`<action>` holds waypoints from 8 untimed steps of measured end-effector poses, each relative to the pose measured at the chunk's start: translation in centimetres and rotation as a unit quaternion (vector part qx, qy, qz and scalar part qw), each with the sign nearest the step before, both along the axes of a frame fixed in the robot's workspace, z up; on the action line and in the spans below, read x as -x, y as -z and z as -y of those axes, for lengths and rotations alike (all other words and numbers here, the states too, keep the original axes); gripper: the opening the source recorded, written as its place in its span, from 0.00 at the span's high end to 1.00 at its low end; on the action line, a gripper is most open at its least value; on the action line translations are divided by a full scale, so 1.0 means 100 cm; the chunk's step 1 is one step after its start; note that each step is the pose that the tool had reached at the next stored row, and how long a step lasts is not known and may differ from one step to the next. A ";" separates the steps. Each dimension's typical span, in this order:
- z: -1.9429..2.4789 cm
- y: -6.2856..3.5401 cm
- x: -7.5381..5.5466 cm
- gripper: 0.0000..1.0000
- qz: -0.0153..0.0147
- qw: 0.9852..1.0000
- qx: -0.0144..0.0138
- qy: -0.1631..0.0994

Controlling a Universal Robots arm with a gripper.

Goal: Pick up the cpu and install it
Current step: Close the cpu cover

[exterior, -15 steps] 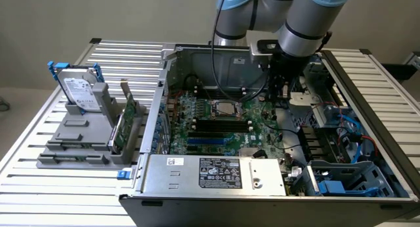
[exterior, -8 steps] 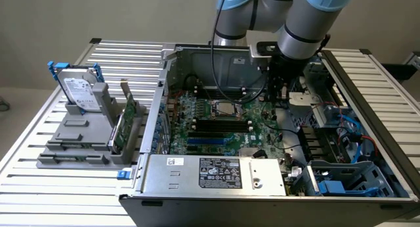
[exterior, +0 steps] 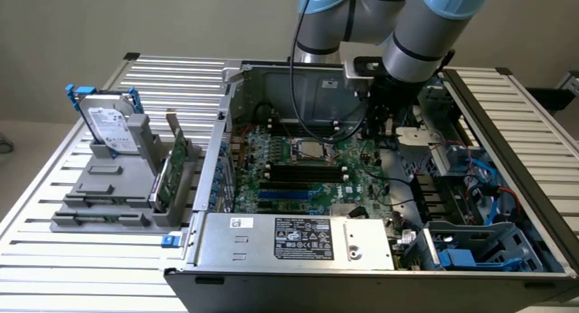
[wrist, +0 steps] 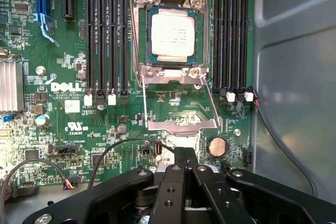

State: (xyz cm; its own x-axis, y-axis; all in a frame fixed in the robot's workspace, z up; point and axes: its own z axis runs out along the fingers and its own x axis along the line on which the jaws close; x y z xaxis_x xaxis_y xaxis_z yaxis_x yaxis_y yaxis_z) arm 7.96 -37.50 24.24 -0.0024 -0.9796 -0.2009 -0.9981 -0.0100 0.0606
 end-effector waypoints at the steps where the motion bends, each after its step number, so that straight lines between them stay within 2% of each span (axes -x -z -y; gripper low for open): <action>1: 0.0000 0.0000 0.000 0.89 -0.004 1.000 -0.001 0.000; 3: -0.0001 0.0000 0.001 0.89 -0.016 1.000 -0.002 0.000; 4: -0.0002 0.0000 0.001 0.89 -0.023 1.000 -0.002 0.000; 5: -0.0002 0.0000 0.001 0.89 -0.031 1.000 -0.003 0.000; 8: -0.0004 0.0000 0.001 0.89 -0.058 0.998 -0.005 0.000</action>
